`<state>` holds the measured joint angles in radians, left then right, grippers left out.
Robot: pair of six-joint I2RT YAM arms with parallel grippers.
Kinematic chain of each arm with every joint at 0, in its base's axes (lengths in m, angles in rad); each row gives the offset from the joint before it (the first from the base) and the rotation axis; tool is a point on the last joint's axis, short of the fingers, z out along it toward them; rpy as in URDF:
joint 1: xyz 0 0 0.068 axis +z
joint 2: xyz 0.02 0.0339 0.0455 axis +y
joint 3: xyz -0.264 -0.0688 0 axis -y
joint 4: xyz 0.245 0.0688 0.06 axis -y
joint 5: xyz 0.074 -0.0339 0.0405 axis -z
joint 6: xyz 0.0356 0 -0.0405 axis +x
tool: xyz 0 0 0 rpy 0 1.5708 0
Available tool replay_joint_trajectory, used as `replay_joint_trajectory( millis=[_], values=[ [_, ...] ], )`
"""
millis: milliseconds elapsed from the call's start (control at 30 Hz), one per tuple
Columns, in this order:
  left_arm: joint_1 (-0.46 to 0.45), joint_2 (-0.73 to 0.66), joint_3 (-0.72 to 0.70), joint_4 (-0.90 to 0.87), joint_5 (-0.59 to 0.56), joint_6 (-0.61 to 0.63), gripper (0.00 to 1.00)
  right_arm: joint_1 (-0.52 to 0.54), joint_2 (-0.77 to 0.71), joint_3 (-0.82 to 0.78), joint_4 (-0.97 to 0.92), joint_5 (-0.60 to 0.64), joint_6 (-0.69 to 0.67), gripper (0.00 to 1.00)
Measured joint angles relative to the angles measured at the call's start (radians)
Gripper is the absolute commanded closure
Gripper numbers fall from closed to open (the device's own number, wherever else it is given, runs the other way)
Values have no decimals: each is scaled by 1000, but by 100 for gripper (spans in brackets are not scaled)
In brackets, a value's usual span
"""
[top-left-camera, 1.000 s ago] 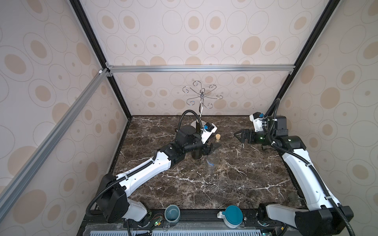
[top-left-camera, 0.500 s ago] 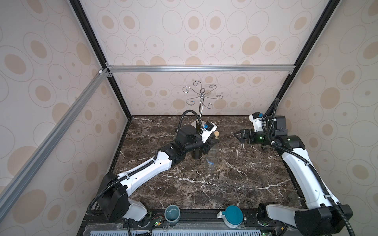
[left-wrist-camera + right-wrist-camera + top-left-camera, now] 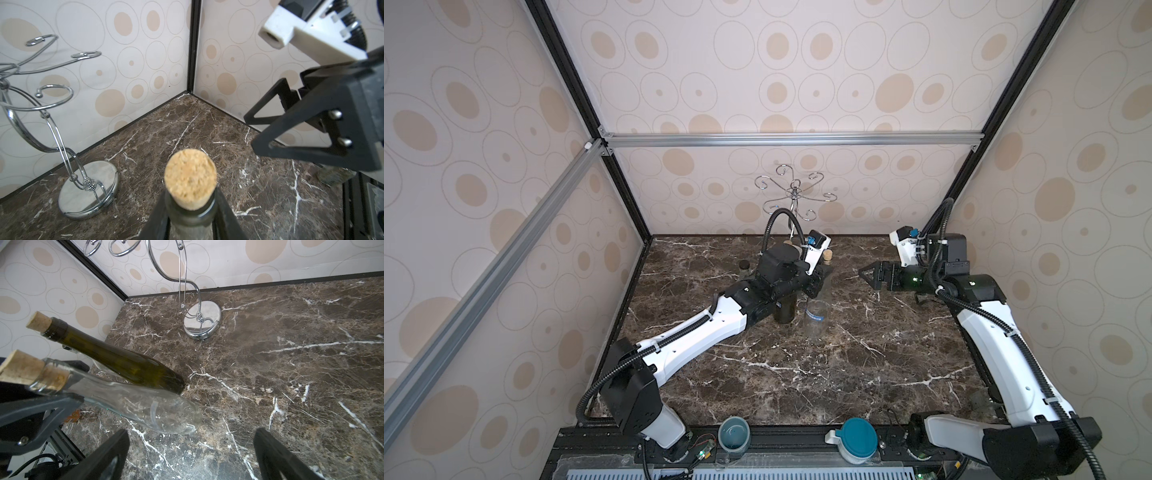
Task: Remove the label from the bottle
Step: Adjust the bottle at the center of the board.
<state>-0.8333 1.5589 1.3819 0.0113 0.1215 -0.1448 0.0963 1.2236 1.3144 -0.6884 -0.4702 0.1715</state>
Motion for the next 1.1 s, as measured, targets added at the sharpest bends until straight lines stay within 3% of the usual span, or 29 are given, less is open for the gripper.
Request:
replay_joint_trajectory(
  millis=[467,800,900,1000,1100],
  values=[
    [-114,98,61,-2,-389,-101,92,-4,0,0,-2,-8,-19,3],
    [-126,150,115,-7,-472,-169,91,-6,-6,0,-6,-15,-18,3],
    [-129,153,116,-3,-479,-174,83,-6,-14,0,-10,-16,-18,3],
    [-133,153,116,-3,-479,-176,63,-6,-21,0,-14,-16,-18,3],
    [-137,153,117,9,-480,-181,51,-6,-27,0,-20,-16,-18,3]
  ],
)
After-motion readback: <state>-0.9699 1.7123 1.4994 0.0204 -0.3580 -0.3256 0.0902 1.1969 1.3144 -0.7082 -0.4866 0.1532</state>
